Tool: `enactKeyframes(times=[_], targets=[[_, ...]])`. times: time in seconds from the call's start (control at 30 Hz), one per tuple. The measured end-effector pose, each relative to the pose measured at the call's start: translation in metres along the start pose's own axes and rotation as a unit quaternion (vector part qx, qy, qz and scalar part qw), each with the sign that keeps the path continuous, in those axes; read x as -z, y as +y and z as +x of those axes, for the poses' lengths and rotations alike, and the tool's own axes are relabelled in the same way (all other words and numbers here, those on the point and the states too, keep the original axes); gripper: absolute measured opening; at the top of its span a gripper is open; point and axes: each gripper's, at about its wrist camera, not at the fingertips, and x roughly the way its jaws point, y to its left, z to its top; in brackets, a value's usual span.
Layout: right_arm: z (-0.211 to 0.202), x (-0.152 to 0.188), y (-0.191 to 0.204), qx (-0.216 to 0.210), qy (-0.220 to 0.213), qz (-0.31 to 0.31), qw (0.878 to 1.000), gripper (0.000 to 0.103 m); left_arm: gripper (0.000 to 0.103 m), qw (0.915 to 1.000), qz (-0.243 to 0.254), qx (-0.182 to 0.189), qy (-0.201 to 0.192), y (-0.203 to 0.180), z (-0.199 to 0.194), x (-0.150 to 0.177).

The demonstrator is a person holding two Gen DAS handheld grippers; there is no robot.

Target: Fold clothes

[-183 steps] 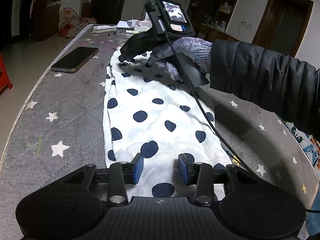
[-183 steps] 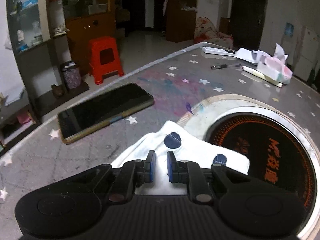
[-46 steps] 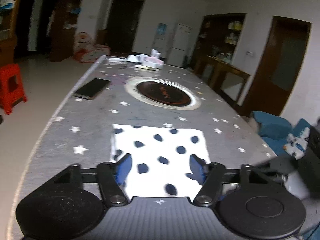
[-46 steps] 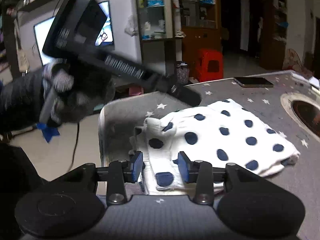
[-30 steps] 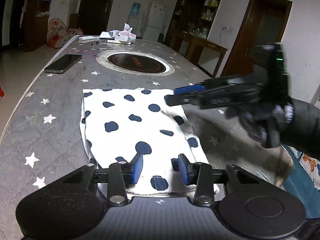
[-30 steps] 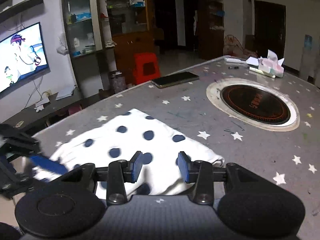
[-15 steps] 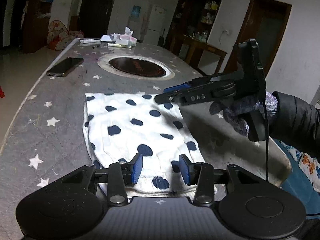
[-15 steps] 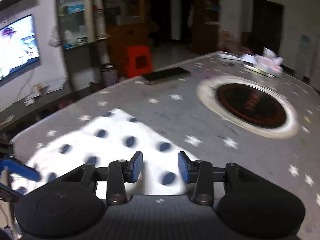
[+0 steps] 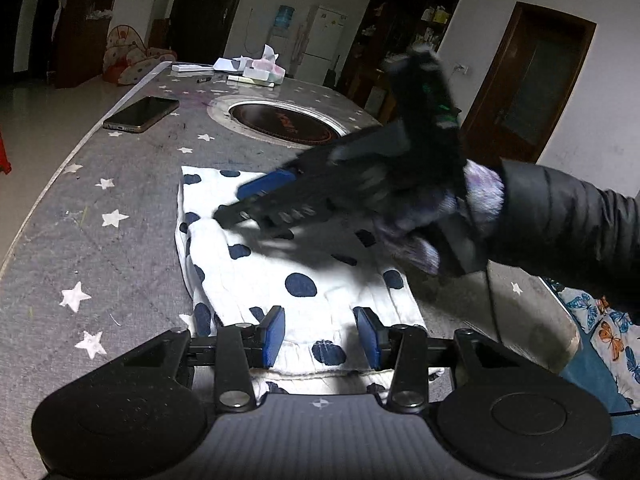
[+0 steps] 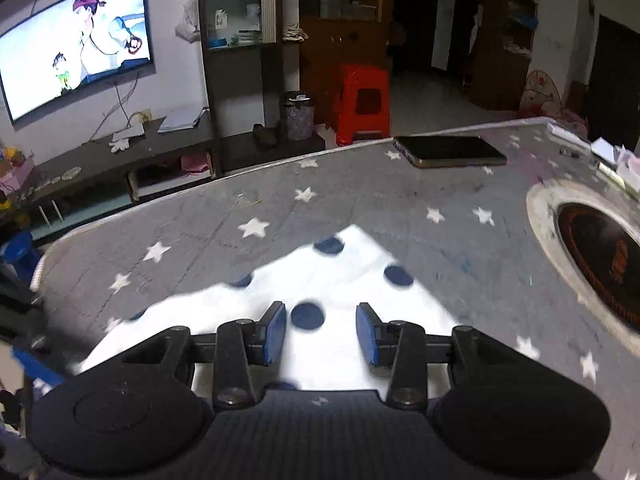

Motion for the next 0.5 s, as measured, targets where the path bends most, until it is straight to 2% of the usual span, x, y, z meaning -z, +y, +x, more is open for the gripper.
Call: enactKeyframes(times=[0.23, 0.37, 0.5], targets=[[0.028, -0.022, -0.007, 0.012, 0.005, -0.008, 1.000, 0.040, 0.044, 1.0000, -0.006, 0.002, 0.001, 0.002, 0.000, 0.001], [0.034, -0.028, -0.021, 0.018, 0.002, 0.029, 0.999, 0.040, 0.044, 1.0000, -0.008, 0.001, -0.001, 0.002, -0.003, 0.001], [0.021, -0.024, -0.043, 0.024, 0.002, 0.062, 0.998, 0.040, 0.045, 0.9999, -0.005, -0.003, -0.014, 0.003, -0.017, 0.001]])
